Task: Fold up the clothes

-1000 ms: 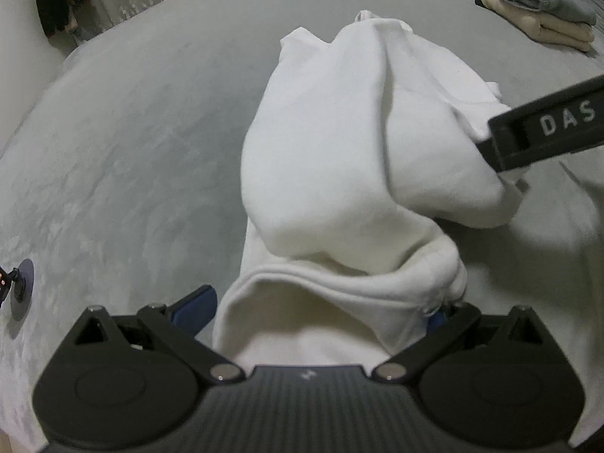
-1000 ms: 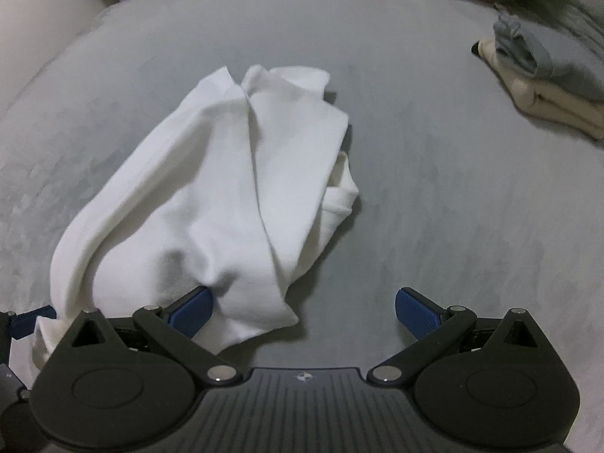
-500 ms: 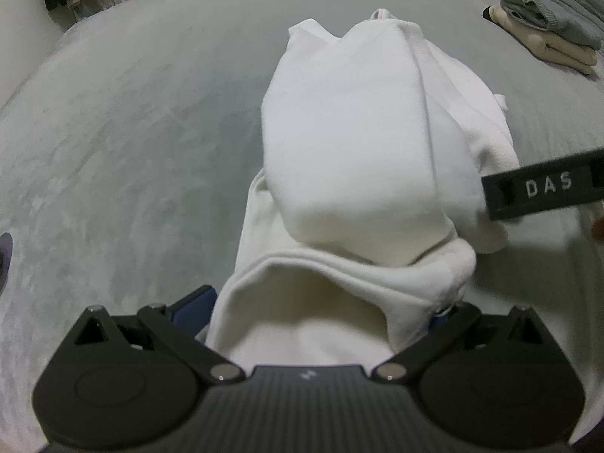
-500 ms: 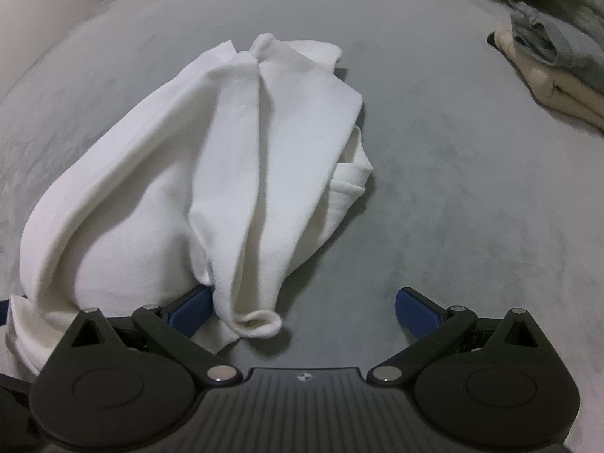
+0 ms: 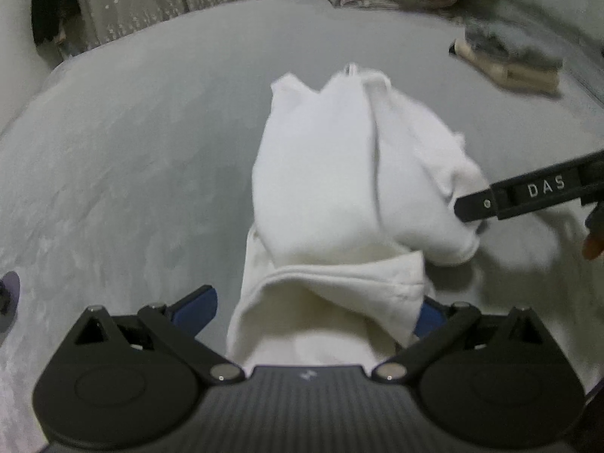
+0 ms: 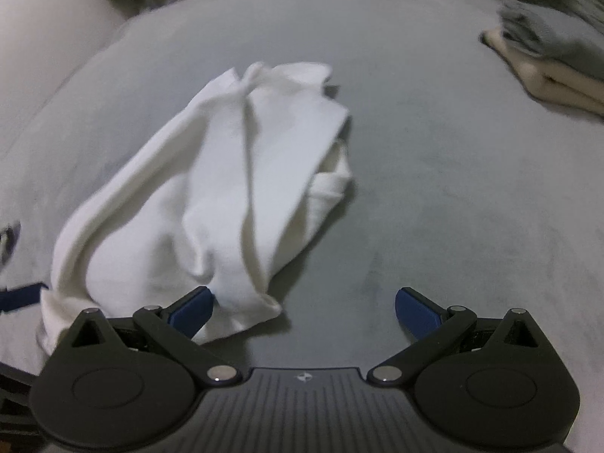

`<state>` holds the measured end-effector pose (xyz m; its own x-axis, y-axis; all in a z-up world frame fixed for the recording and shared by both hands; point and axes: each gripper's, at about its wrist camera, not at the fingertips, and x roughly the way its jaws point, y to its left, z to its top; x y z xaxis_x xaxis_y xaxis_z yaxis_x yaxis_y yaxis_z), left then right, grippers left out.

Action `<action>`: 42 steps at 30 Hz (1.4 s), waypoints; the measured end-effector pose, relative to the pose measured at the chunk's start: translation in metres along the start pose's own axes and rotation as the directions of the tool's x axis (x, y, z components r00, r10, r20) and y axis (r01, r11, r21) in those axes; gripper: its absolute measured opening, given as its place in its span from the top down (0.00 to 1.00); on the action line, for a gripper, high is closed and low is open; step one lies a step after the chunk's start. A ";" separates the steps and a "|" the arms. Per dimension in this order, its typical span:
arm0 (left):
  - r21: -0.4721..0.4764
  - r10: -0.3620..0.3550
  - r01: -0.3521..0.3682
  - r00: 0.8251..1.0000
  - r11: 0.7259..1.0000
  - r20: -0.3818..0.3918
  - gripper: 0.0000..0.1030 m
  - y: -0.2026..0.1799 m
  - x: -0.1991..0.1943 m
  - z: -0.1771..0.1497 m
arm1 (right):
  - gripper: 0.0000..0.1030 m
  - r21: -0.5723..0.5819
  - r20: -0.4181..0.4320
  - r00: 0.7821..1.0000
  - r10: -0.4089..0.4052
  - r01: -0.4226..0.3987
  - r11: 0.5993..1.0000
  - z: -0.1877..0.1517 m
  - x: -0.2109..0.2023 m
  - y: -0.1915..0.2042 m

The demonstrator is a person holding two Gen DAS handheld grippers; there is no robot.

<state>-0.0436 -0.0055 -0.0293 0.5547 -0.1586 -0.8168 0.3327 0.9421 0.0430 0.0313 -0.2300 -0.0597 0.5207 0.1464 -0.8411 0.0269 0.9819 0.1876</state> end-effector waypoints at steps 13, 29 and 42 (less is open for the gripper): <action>-0.006 0.007 -0.007 1.000 1.000 0.016 0.00 -0.004 -0.002 0.005 | 0.00 0.049 0.086 0.995 0.050 -0.054 0.997 0.014 -0.014 0.006; 0.000 0.011 -0.011 1.000 1.000 0.010 0.00 -0.001 -0.003 0.002 | 0.11 0.005 0.095 0.986 0.140 -0.141 0.990 0.019 -0.004 0.051; -0.116 -0.049 0.054 0.998 0.992 0.043 0.08 0.033 -0.014 0.002 | 0.88 0.050 0.130 0.964 0.230 -0.238 0.970 0.023 0.000 0.042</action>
<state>-0.0394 0.0276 -0.0152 0.5699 -0.2172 -0.7925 0.2710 0.9601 -0.0683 0.0516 -0.1916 -0.0403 0.6194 0.3516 -0.7020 -0.0551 0.9114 0.4078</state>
